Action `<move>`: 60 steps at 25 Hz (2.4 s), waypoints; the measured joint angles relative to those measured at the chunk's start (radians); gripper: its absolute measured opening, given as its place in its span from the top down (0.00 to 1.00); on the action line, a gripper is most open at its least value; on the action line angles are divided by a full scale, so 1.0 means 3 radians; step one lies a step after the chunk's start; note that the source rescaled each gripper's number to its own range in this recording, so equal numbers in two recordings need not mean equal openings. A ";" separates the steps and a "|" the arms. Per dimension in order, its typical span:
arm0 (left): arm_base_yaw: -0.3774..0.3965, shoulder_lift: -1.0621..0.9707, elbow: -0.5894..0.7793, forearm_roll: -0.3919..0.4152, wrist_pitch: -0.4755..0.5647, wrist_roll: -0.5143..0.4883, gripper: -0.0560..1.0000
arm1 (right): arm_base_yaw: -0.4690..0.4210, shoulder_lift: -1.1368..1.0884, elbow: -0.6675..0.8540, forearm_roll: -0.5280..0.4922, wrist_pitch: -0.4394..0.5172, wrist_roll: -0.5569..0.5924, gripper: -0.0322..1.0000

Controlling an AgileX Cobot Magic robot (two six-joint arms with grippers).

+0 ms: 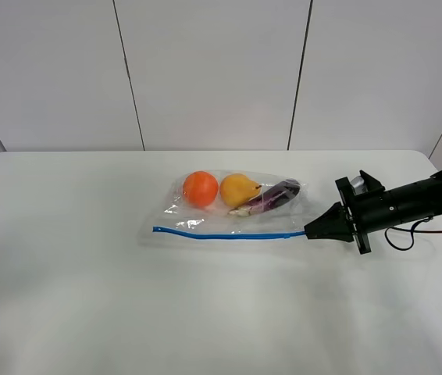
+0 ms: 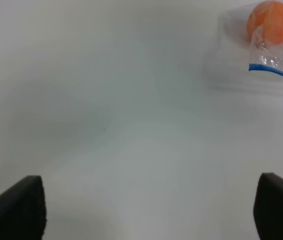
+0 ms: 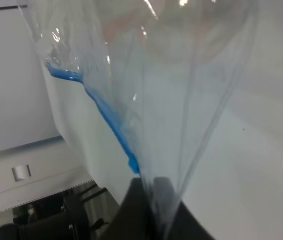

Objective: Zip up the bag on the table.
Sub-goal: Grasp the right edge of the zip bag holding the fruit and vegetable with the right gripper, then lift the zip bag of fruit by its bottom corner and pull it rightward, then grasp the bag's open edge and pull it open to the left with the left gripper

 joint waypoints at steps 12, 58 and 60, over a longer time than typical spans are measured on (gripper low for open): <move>0.0000 0.0000 0.0000 0.0000 0.0000 0.0000 0.02 | 0.0000 0.0000 0.0000 0.0053 0.0000 0.0000 0.97; 0.0000 0.2515 -0.1112 -0.0023 -0.1359 0.0149 0.02 | 0.0345 -0.0471 0.0003 0.0708 0.0000 0.0261 0.97; 0.0000 0.2897 -0.1222 -0.0201 -0.1610 0.0344 0.02 | 0.0345 -0.0471 0.0003 0.0708 0.0000 0.0261 0.97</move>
